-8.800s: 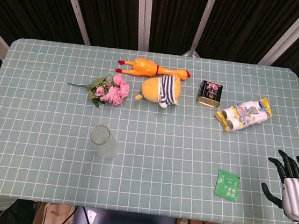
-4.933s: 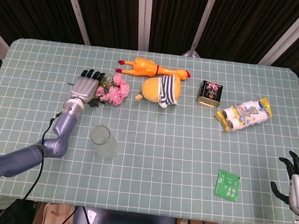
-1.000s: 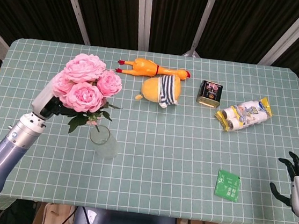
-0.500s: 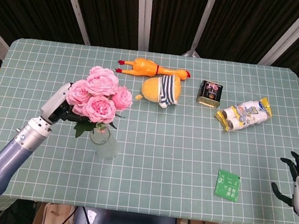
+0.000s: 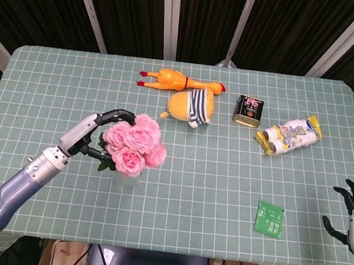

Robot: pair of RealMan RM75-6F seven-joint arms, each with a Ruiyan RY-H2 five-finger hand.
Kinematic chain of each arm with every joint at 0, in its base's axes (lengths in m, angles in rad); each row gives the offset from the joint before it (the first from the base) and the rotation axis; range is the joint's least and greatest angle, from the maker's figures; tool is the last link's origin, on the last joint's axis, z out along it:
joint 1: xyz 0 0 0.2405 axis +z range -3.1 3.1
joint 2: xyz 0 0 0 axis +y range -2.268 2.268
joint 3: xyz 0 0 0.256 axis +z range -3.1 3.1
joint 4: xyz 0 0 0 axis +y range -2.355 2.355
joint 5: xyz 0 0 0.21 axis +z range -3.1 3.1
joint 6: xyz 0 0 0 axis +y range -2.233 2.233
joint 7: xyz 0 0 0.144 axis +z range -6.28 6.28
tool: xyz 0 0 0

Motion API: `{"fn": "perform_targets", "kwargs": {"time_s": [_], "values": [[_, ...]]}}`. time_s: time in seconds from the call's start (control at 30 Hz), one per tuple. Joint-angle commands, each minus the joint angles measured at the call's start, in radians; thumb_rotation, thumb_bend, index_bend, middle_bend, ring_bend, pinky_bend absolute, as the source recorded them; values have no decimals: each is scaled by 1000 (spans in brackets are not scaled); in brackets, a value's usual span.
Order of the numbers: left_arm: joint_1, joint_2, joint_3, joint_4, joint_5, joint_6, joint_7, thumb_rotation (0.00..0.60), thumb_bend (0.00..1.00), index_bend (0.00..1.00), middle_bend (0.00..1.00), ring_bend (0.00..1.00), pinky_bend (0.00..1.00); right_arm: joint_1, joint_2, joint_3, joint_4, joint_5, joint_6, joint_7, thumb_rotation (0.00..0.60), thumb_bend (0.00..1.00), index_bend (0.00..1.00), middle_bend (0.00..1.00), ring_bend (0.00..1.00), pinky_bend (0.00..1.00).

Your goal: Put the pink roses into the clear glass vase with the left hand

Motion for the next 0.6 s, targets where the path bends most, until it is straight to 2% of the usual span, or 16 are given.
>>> {"fn": "perform_targets", "kwargs": {"time_s": [0.03,0.27,0.47,0.6], "values": [[-26,50,38,2,55,-62,-57,600,250,187,191,54,178,-1,1,0,0,0,0,2,600,307,252,111,132,36],[-45,172,88,-9,134,-101,-145,600,211,130,144,16,150,-4,5,1,-3,-5,9,11,600,308,252,111,132,36],[1,276,123,3,146,-53,-213,600,211,114,117,4,145,-6,7,-1,-5,-13,13,17,600,308,252,112,132,36],[37,325,151,26,140,-31,-240,600,165,101,113,0,141,-7,8,-1,-6,-14,14,21,600,307,252,111,132,36]]}}
